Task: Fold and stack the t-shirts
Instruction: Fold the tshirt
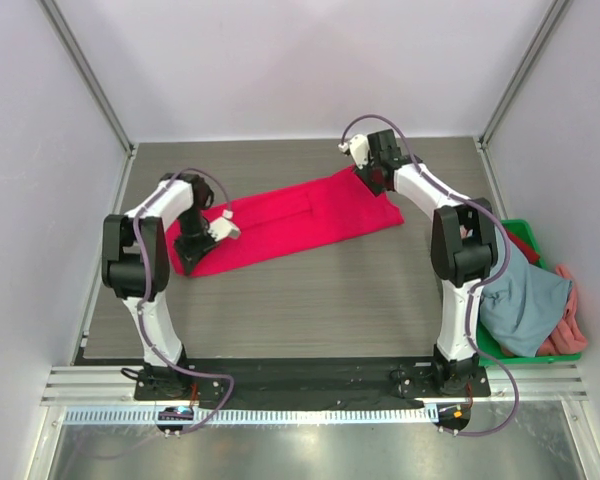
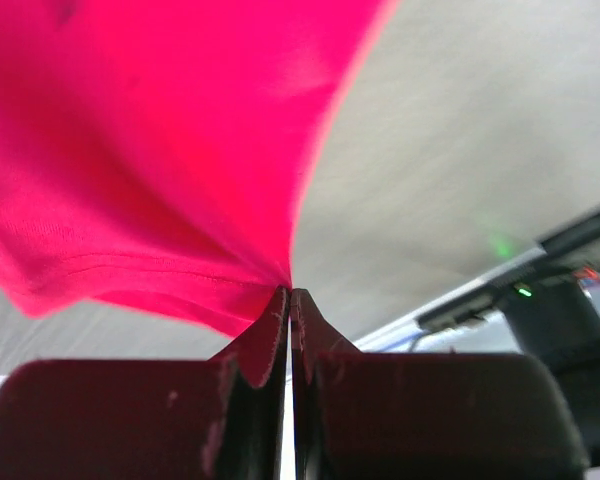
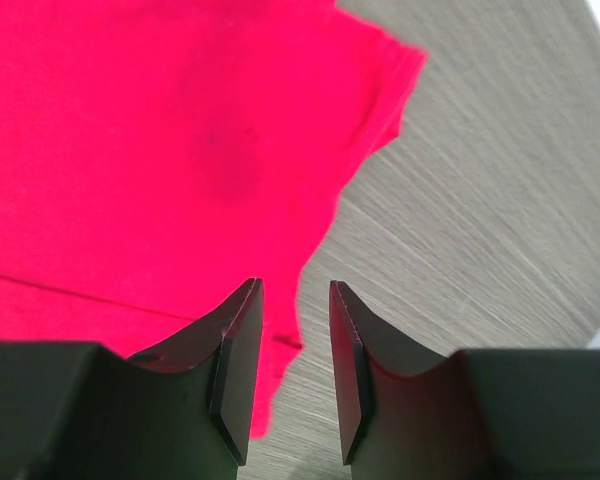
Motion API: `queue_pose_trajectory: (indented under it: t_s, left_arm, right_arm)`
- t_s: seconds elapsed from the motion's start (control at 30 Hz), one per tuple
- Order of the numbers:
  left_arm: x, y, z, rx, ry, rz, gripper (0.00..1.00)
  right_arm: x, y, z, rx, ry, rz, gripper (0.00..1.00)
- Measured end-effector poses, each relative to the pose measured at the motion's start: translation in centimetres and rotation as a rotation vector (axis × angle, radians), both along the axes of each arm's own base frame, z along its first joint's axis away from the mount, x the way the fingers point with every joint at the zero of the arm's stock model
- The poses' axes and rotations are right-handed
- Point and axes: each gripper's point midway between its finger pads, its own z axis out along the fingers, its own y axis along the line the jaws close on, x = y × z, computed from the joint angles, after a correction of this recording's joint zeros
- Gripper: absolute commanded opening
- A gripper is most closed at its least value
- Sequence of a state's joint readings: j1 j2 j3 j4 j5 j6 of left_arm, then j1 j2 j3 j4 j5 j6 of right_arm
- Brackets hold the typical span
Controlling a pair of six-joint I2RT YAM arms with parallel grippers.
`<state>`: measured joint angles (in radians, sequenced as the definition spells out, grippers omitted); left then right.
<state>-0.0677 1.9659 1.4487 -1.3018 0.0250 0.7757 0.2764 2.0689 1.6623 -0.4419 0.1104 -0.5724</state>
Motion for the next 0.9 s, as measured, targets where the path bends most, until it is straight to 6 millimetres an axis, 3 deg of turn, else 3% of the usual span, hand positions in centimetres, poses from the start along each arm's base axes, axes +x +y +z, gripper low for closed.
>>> queue_pose_trajectory:
  t_s: [0.2, 0.37, 0.53, 0.7, 0.9]
  left_arm:
    - [-2.6, -4.2, 1.5, -0.023, 0.003, -0.111, 0.00]
    - [-2.8, -5.2, 2.2, -0.042, -0.022, -0.106, 0.01]
    - [-3.2, -6.7, 2.7, -0.058, -0.038, -0.127, 0.02]
    - [-5.0, -10.6, 2.7, -0.108, -0.018, -0.202, 0.06]
    - [-8.6, -16.3, 2.4, -0.190, 0.063, -0.300, 0.34]
  right_arm:
    - [-0.5, 0.7, -2.5, 0.013, 0.063, 0.028, 0.36]
    - [-0.6, 1.4, -5.7, 0.007, 0.142, 0.044, 0.35]
    - [3.1, 2.9, -6.2, 0.016, 0.138, 0.047, 0.35]
    - [8.3, 4.9, -5.9, 0.049, 0.062, 0.049, 0.34]
    - [11.4, 7.0, -5.6, 0.065, -0.041, 0.082, 0.35]
